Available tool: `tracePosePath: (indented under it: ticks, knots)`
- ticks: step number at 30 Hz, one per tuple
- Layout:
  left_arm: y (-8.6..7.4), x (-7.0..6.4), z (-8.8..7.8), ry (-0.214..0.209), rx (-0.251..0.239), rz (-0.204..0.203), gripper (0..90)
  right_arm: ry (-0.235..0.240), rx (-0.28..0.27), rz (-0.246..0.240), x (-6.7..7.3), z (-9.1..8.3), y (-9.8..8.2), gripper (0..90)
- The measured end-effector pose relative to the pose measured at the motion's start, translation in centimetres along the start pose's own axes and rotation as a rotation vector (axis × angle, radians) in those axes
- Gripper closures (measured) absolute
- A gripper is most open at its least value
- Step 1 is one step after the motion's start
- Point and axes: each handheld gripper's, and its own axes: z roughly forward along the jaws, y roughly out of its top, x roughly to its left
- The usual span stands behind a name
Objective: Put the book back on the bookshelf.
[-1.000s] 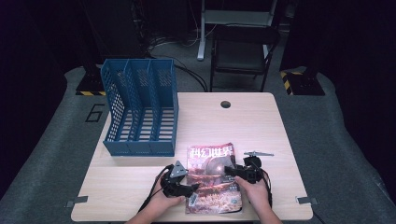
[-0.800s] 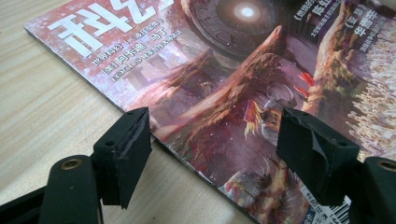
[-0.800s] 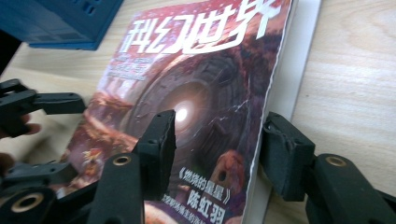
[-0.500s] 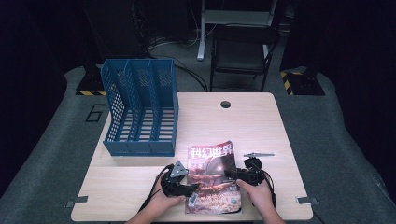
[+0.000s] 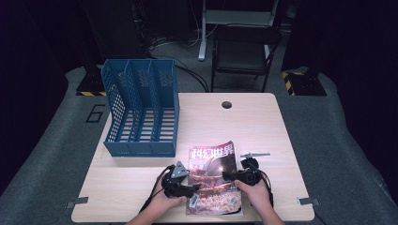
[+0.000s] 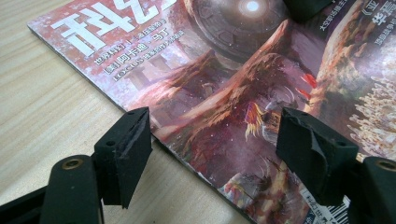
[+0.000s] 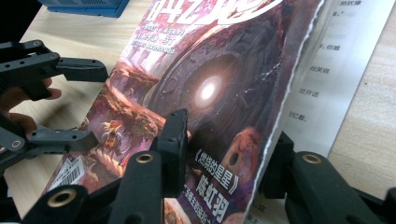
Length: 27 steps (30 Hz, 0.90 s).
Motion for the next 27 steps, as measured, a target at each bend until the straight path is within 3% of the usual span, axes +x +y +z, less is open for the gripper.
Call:
tracePosePath:
  ticks: [13,19,20,22,25,27]
  knots:
    - [0.0,-0.09,0.03,-0.005,-0.001,-0.01,25.4,0.039,0.007,0.018,-0.75,-0.1,-0.08,77.0]
    - [0.15,-0.34,0.25,-0.005,0.017,0.022,16.8,0.048,-0.015,0.021,-0.68,-0.18,-0.28,81.6]
    - [0.13,-0.47,0.32,-0.009,0.015,0.011,16.8,0.051,-0.012,0.045,-0.51,-0.25,-0.36,82.3]
    - [0.18,-0.55,0.42,-0.003,0.02,0.026,13.8,0.048,-0.041,0.019,-0.51,-0.28,-0.56,84.7]
    - [0.22,-0.56,0.4,-0.012,0.03,0.032,12.0,0.046,-0.05,0.027,-0.15,-0.41,-0.7,85.5]
    - [0.22,-0.59,0.51,-0.013,0.025,0.024,11.9,0.037,-0.083,-0.01,0.04,-0.55,-0.94,86.0]
